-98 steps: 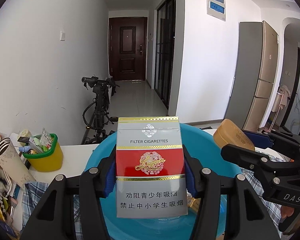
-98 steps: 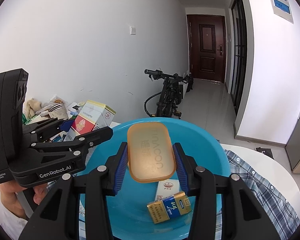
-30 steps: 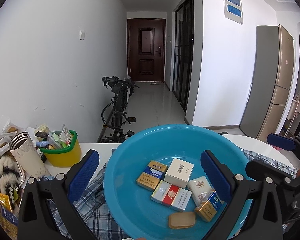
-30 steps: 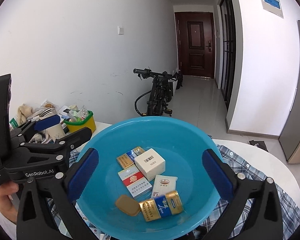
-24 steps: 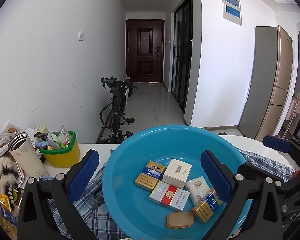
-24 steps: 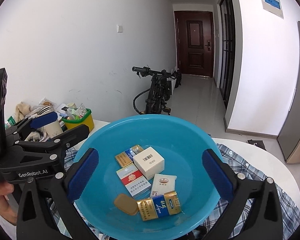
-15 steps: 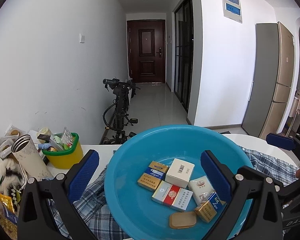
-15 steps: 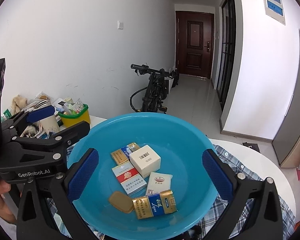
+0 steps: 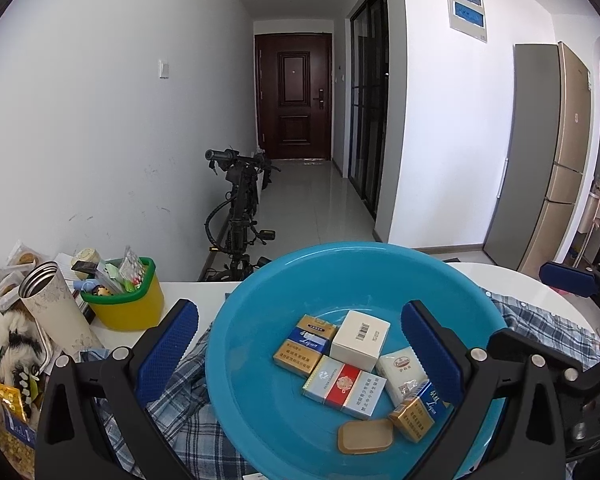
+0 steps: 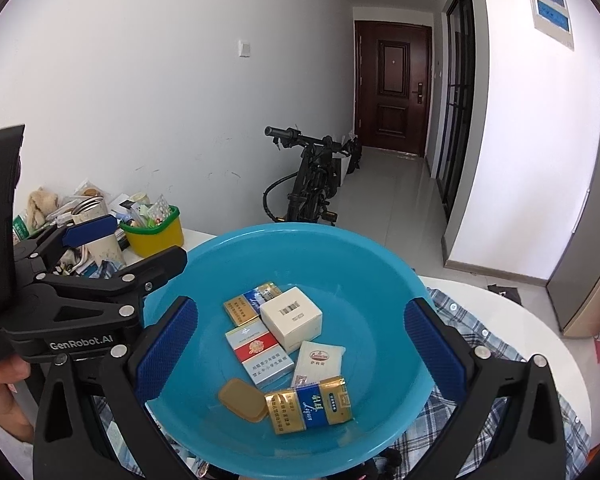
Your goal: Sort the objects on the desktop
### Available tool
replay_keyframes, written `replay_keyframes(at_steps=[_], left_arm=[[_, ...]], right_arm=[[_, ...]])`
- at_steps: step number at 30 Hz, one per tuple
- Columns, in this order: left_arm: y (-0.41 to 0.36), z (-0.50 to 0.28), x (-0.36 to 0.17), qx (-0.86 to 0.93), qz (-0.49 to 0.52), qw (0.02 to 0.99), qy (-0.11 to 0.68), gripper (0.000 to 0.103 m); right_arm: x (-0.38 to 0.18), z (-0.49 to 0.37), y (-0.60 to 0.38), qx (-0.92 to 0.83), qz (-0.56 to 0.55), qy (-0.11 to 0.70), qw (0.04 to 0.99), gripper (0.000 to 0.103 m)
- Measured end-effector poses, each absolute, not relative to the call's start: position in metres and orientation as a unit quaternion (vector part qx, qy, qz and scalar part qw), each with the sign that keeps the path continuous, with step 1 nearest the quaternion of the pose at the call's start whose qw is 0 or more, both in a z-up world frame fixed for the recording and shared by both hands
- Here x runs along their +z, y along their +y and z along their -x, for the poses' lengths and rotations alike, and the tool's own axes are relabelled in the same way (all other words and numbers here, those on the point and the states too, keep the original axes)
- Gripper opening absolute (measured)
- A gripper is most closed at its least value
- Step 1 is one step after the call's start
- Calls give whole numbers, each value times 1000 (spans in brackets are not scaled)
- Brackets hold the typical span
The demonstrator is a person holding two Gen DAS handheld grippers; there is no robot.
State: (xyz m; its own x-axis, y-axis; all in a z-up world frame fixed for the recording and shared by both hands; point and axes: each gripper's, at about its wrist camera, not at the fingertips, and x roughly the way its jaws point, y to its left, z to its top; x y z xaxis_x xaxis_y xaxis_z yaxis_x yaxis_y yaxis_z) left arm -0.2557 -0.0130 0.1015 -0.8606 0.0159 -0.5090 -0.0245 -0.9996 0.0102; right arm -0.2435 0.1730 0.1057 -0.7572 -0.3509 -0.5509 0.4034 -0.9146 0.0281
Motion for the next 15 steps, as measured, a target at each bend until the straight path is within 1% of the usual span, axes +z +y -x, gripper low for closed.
replay_keyframes(at_steps=[4,8,13,15], left_arm=[[-14,254,102,964,264,7,10,103],[-13,247,110,968,251,5,9,103],[-11,222,123,975,223,8,-10,103],[-7,209,130,976,217,11,-4,103]], right_arm=[[106,246,175,-931,-289,33,219,103],[110,242,175,-934,-283,36,217,103],[126,223,180,-941,-266,26,208,103],[134,211,183,-944,-258,30,203,103]])
